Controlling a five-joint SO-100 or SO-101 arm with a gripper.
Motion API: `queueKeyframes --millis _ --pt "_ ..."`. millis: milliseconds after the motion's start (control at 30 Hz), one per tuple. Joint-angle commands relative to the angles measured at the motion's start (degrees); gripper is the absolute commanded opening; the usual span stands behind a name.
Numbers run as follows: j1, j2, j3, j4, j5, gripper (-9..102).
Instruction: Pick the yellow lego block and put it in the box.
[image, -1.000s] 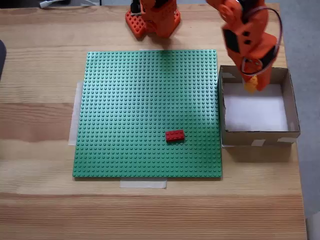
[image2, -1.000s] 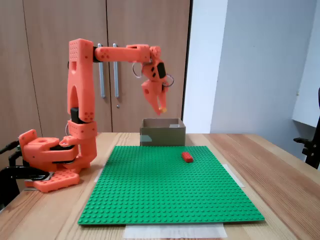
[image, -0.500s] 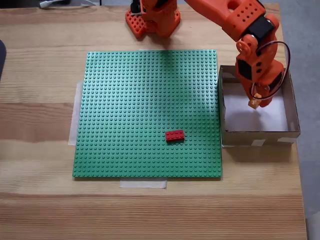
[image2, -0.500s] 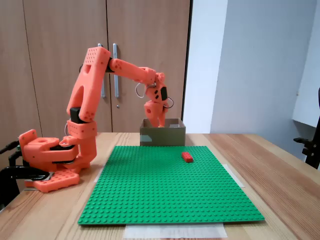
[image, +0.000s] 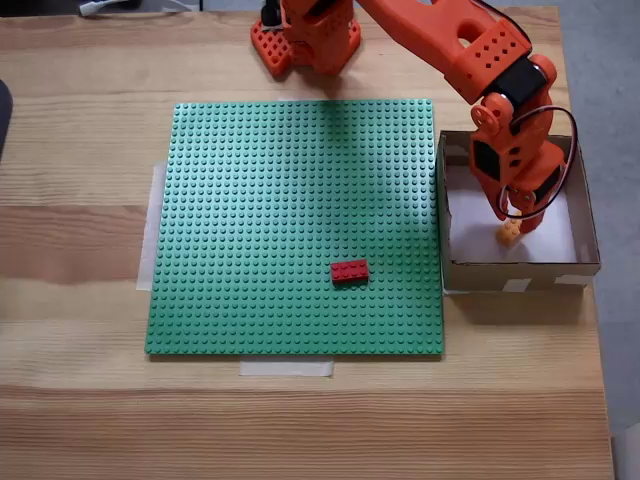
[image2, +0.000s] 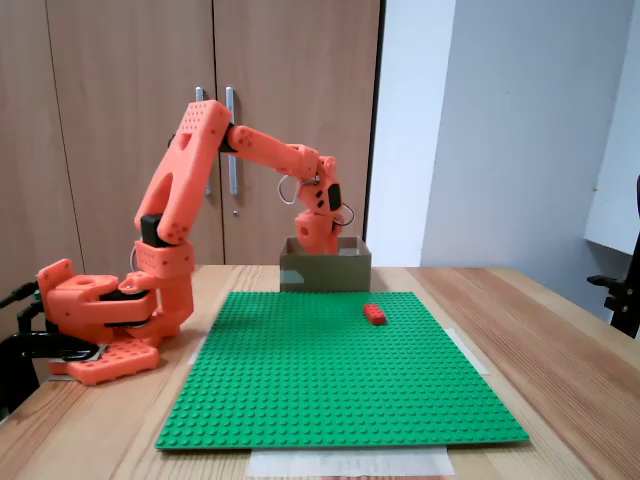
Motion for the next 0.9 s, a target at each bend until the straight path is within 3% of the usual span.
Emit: queueKeyframes --millis 0,233,433,867 --pt "-1.05 0.44 -3.52 1.49 -0.44 19" --pt "-2.37 8.26 -1.85 0.35 3.08 18" --pt "-1.05 29.27 10.90 -7.12 -3.78 14" --pt "11.87 65.65 34.37 -16.35 -12.30 -1"
